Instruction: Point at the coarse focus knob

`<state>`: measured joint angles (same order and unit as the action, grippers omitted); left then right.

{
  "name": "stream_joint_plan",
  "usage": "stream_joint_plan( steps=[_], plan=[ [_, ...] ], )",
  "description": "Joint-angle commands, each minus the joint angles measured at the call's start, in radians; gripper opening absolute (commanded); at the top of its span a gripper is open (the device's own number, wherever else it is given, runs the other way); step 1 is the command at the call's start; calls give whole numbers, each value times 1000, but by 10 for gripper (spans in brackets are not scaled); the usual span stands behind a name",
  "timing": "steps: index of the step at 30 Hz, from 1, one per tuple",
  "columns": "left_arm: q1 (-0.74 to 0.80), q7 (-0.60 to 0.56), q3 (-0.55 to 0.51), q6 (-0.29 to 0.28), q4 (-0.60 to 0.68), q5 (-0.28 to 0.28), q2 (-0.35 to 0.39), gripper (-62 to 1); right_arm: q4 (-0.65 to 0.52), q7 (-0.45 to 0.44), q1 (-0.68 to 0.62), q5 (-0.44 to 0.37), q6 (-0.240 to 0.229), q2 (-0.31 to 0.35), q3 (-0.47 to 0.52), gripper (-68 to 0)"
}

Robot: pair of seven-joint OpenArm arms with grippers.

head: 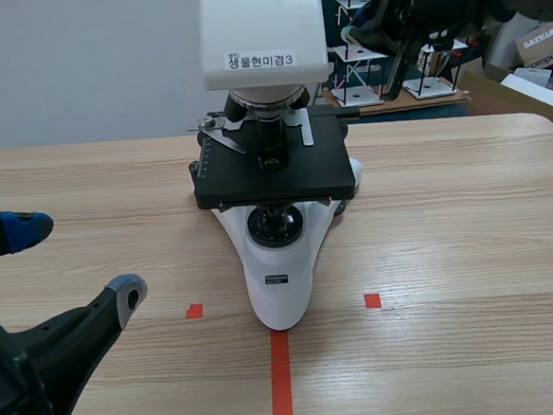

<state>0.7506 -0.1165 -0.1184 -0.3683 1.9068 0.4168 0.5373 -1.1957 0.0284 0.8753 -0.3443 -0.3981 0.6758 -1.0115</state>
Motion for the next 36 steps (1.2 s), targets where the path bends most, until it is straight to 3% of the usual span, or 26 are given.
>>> stream_joint_plan(
  steps=[1,36],
  plan=[
    [0,-14,-3,-1,16,10,-2,14,-5,-8,25,-7,8,-4,-6,-660],
    [0,-14,-3,-1,16,10,-2,14,-5,11,25,-22,8,-5,-11,-660]
  ],
)
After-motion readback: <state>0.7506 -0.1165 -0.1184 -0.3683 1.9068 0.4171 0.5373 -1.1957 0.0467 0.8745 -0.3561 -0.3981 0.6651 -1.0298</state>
